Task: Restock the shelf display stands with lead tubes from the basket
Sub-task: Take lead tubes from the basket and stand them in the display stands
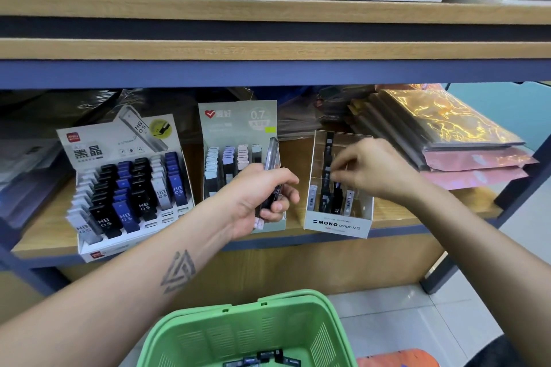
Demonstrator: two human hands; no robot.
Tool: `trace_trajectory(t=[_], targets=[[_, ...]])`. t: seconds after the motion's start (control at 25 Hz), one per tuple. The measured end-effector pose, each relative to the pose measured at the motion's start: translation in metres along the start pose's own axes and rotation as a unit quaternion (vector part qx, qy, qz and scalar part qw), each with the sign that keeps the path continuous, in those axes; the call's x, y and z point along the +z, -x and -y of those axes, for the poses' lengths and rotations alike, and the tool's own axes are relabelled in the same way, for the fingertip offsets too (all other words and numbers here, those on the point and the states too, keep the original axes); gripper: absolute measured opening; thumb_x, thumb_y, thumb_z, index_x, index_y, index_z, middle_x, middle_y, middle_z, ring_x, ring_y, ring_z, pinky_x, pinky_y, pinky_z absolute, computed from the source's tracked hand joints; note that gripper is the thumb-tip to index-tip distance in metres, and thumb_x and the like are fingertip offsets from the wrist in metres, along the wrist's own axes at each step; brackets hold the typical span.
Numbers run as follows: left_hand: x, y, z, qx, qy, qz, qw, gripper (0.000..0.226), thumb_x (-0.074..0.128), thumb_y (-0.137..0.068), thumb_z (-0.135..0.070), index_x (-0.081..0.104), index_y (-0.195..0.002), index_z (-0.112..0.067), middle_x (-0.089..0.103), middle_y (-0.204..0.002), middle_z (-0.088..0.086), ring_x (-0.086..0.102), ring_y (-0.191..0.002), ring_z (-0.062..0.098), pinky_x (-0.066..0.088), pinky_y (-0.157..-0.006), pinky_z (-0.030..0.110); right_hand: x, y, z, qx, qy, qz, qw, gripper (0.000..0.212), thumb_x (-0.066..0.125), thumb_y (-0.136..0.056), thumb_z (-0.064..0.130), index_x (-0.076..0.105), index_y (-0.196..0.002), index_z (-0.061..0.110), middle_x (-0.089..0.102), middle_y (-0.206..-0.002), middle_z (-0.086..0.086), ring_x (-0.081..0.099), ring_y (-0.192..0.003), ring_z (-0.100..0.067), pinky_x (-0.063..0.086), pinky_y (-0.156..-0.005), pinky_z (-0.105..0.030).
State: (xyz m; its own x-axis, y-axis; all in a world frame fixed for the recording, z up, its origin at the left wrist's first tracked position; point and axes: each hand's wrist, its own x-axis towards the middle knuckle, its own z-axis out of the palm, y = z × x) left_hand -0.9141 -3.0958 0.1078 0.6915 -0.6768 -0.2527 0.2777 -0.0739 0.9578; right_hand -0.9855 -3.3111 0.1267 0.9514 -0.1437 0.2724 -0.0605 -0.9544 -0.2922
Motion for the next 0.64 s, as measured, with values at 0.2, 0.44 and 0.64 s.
trace_trajectory(t=[0.2,0.44,0.64], targets=[[0.001,0.009,0.001,0.004,-0.009,0.002,1.000,0.012,0.062,-0.091,-0.010,0.055,-0.090,0.000,0.060,-0.073,0.015,0.036,-0.049,0.015,0.020,-0.039,0.022,0.023,0.008,0.003,-0.004,0.176,0.028,0.984,0.020,0.070,-0.088,0.046,0.076,-0.091,0.027,0.065,-0.099,0.001,0.061,-0.097,-0.022,0.046,-0.070,-0.031],[-0.006,0.010,0.002,0.005,-0.012,0.001,1.000,0.012,0.062,-0.091,-0.011,0.055,-0.090,-0.001,0.059,-0.075,0.017,0.036,-0.050,0.016,0.022,-0.037,0.020,0.028,0.011,0.017,-0.016,0.233,0.026,0.972,0.020,0.067,-0.093,0.036,0.073,-0.092,0.017,0.065,-0.100,-0.002,0.060,-0.099,-0.024,0.036,-0.072,-0.031],[-0.008,0.011,0.001,0.007,-0.009,0.001,1.000,0.013,0.062,-0.091,-0.010,0.054,-0.089,-0.001,0.060,-0.074,0.016,0.036,-0.049,0.016,0.024,-0.036,0.020,0.036,0.006,0.020,-0.007,0.209,0.021,0.978,0.014,0.066,-0.092,0.027,0.071,-0.083,0.017,0.068,-0.091,-0.002,0.061,-0.093,-0.027,0.035,-0.073,-0.033]])
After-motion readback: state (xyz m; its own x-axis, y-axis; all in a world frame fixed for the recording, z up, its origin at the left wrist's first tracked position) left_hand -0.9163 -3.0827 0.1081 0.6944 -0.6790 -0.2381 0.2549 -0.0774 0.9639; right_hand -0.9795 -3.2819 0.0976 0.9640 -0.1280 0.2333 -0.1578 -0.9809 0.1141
